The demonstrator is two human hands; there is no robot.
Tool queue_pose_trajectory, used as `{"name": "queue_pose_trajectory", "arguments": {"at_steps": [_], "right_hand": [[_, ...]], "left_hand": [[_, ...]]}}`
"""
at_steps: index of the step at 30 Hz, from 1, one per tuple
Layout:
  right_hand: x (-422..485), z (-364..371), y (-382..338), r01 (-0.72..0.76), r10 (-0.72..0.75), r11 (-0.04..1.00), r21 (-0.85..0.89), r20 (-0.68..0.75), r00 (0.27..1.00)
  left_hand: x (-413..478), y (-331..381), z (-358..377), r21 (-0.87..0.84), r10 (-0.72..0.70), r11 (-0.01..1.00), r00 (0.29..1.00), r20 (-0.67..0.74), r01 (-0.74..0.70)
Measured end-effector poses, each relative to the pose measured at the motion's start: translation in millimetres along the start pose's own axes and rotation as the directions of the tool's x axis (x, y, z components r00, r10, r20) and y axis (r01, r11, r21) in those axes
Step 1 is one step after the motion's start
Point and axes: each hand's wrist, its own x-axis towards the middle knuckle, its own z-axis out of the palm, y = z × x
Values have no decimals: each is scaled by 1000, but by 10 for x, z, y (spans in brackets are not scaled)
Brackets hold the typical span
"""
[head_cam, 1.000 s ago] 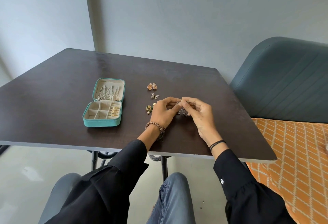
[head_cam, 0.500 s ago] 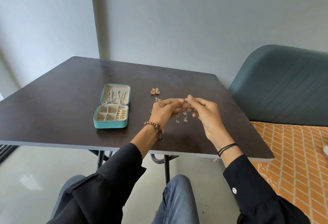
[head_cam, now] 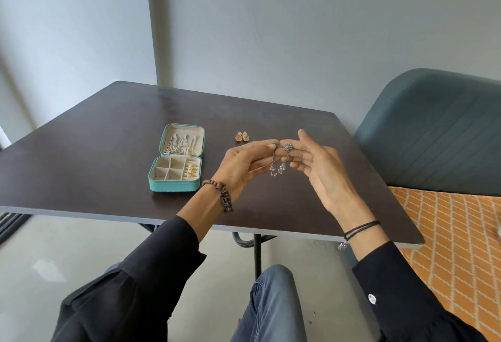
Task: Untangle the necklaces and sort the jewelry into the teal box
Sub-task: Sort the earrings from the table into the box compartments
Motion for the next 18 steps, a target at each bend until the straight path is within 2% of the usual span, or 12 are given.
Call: {"name": "queue_pose_trajectory", "arguments": {"at_steps": [8,13,16,18], "right_hand": [[10,47,53,105,-102,991,-84,41,994],[11,121,10,44,-58,983,180,75,996],[24,138,36,89,-92,995,39,59,994],[26,156,37,79,-82,996,40,63,995]], "left_hand": [[-27,150,-45,130,95,987,995,-20,-92],[-74,334,-72,155,173,973,985,-1,-171],[-68,378,-125,180,180,967,984,17,-180],[-55,367,-161,211,172,963,985,1,-168]]}}
